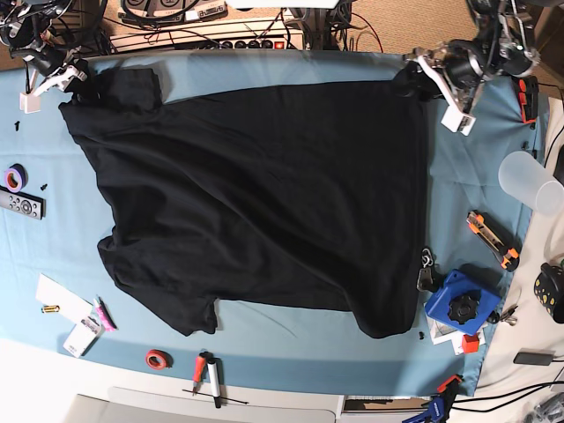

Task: Layout the t-shirt on the table in an organized manner, then fold the t-shirt properly
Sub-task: 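Pull both grasped corners apart with both grippers to smooth the shirt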

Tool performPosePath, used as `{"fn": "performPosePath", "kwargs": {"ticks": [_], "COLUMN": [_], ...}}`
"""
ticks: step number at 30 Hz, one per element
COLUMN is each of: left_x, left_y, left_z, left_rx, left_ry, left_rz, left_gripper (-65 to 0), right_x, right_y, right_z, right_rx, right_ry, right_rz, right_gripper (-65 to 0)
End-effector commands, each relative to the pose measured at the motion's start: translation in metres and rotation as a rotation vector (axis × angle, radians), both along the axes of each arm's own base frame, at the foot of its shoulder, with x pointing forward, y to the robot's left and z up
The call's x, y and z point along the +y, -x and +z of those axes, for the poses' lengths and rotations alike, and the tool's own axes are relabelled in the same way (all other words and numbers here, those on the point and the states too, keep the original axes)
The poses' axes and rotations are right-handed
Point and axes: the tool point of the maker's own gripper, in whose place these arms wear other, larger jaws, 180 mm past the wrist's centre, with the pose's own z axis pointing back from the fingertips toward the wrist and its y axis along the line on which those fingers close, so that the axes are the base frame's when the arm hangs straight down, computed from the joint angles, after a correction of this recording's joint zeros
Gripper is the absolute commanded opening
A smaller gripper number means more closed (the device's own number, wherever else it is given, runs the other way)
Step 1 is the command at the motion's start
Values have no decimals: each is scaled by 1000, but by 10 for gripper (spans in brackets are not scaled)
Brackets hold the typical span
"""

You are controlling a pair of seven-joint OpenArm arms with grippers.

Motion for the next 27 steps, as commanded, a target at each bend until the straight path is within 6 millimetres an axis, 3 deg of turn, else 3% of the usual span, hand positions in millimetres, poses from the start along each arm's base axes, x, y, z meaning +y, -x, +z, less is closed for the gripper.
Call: {"fn": "performPosePath", "kwargs": {"ticks": [1, 5, 8, 11, 16, 20, 23, 27], "left_x": [4, 5, 5, 5, -1, 9, 23, 48], "left_y": [6, 4, 1, 0, 1, 6, 6, 4], "left_z": [-3, -3, -1, -3, -5, -9, -8, -1], "left_rx": [23, 16, -4, -4, 1, 30, 31, 17], "left_ry": [-25, -31, -25, -34, -27, -68, -89, -104], "left_rz": [-6, -1, 12, 15, 25, 21, 53, 126], "left_gripper": [-360, -388, -510, -642, -650, -650, -650, -650], "right_x": [-2, -2, -2, -2, -8, -4, 6, 15], "right_y": [10, 10, 10, 8, -10, -29, -39, -32], "right_z": [-5, -5, -4, -4, 9, 36, 60, 72], "right_rx": [62, 61, 61, 57, 10, -95, -200, -232], "right_ry": [16, 16, 16, 18, 43, 60, 34, 17], "right_rz": [22, 22, 22, 23, 32, 63, 86, 111], "right_gripper": [-528, -528, -546, -650, -650, -650, -650, -650]}}
